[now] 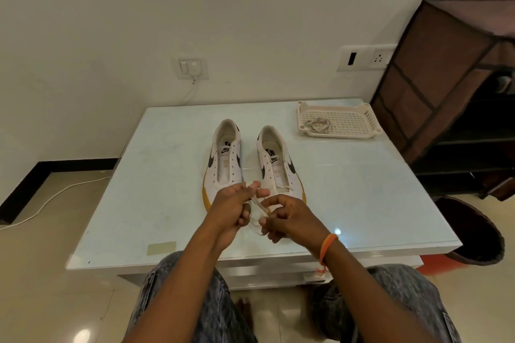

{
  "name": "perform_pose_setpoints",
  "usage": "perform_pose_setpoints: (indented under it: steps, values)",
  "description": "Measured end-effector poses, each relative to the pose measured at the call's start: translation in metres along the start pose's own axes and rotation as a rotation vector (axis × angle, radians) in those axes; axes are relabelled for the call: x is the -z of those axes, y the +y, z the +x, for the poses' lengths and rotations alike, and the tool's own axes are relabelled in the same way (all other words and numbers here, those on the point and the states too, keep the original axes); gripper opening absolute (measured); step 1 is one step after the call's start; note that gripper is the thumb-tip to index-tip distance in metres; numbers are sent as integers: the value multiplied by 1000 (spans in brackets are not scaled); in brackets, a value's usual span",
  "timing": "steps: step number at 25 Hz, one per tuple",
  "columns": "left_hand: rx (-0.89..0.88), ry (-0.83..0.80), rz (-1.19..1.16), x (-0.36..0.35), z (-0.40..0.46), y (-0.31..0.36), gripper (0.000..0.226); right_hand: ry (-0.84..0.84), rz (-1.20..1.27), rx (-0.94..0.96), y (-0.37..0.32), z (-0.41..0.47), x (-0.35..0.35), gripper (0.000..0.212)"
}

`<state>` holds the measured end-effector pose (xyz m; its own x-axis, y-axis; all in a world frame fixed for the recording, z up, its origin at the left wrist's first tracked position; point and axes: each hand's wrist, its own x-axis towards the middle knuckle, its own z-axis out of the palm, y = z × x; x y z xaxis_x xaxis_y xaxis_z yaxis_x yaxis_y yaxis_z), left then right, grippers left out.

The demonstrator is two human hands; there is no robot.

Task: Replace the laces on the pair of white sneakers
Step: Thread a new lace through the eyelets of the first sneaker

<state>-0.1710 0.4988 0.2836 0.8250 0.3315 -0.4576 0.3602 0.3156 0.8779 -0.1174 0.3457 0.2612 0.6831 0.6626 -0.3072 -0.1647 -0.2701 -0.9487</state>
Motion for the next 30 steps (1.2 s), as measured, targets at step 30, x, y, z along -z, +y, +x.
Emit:
perform_pose_setpoints:
  steps: [30]
  values:
    - [-417,-129,742,-26,62,25,42,311,248,122,-6,54,88,18]
